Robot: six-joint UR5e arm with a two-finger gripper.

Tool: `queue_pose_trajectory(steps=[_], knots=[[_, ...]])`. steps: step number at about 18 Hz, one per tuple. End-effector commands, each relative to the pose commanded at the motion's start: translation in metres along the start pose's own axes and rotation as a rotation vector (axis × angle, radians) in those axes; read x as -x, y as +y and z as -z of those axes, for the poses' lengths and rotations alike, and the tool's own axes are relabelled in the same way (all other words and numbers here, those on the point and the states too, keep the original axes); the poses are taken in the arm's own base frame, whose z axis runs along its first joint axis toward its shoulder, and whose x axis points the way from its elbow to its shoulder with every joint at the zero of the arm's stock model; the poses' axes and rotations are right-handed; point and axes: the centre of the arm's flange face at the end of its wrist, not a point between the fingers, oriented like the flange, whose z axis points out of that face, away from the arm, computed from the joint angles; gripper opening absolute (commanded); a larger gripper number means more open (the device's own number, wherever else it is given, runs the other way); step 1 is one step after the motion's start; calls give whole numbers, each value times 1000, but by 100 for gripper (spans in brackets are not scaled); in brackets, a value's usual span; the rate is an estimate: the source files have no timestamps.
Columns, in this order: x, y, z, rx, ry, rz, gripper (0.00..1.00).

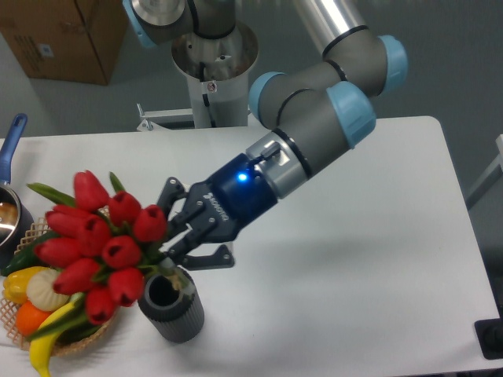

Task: Insert the flowers into the vase
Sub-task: 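Carry the held tulips toward the dark grey vase, tilting the stems, then lower the tulip stems into the vase opening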

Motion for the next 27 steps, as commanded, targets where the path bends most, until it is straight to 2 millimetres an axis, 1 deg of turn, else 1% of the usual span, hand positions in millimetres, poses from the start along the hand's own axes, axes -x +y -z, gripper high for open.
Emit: queue_pose_trajectory(steps=[1, 5, 7, 11, 15, 18, 21, 24, 26, 27], knots=[[-2, 1, -6, -4, 13, 1, 0], [-4, 14, -8, -3, 20, 24, 0], [-8, 29, -11, 1, 24, 38, 0], [-8, 49, -9, 5, 21, 22, 0], [-17, 86, -18, 24, 36, -7, 3], [-19, 107, -23, 27, 46, -33, 5], [-26, 135, -27, 31, 59, -53, 10], [-24, 161, -31, 38, 67, -83, 20], [-21, 168, -30, 42, 64, -92, 26], [-20, 169, -29, 42, 63, -91, 35]])
